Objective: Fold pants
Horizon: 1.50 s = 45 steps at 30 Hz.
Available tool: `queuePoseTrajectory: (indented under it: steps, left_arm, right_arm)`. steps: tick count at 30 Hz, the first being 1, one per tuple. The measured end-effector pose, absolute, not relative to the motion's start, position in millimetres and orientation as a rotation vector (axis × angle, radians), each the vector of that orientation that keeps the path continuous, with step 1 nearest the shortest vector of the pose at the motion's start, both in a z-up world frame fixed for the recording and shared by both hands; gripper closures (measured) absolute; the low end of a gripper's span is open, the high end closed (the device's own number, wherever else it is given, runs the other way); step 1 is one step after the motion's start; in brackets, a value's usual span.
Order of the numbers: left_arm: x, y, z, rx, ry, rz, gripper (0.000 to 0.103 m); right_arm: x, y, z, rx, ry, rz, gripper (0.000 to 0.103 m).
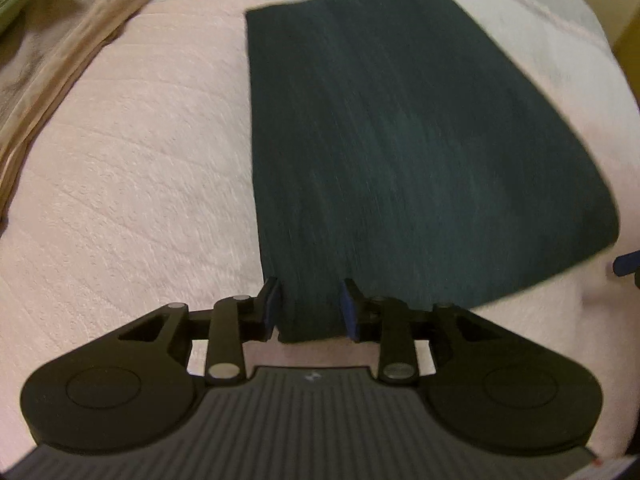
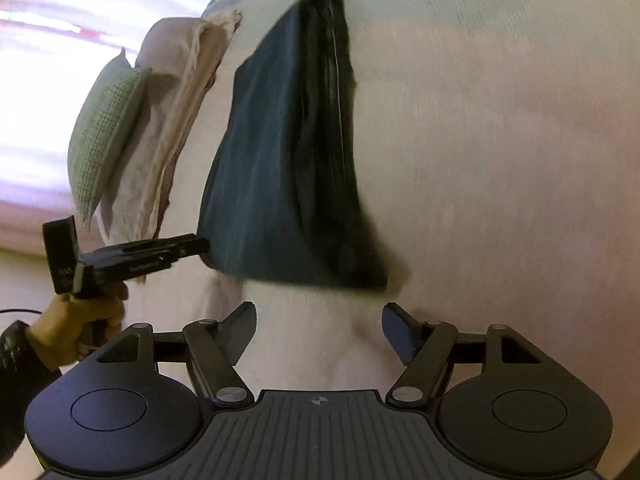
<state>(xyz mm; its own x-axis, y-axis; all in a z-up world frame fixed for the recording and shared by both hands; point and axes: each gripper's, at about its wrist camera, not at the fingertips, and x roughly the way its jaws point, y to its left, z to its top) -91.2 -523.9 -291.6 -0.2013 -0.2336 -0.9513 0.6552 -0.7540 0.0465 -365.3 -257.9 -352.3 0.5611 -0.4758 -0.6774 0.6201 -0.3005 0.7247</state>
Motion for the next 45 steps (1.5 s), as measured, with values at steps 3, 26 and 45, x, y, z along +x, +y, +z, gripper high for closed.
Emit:
queuePoseTrajectory:
  steps: [3, 26, 45]
  left_arm:
    - [-83.0, -521.9, -289.6, 1.461, 0.494, -2.021, 0.074]
    - [-137.5, -477.7, -226.5, 1.348, 0.534, -2.289, 0.073]
    - [-216.0, -565.6, -313.6, 1.295, 0.623, -2.23, 0.064]
  right_arm:
    - [-345.7, -251.9, -370.9, 1.55, 0.036, -1.15, 0.032]
    - [-502.5, -343.4, -270.8, 1.413, -0.07, -1.388, 0.095]
    - [-591.4, -361.5, -287.3, 1.254, 0.131, -1.556, 0.056]
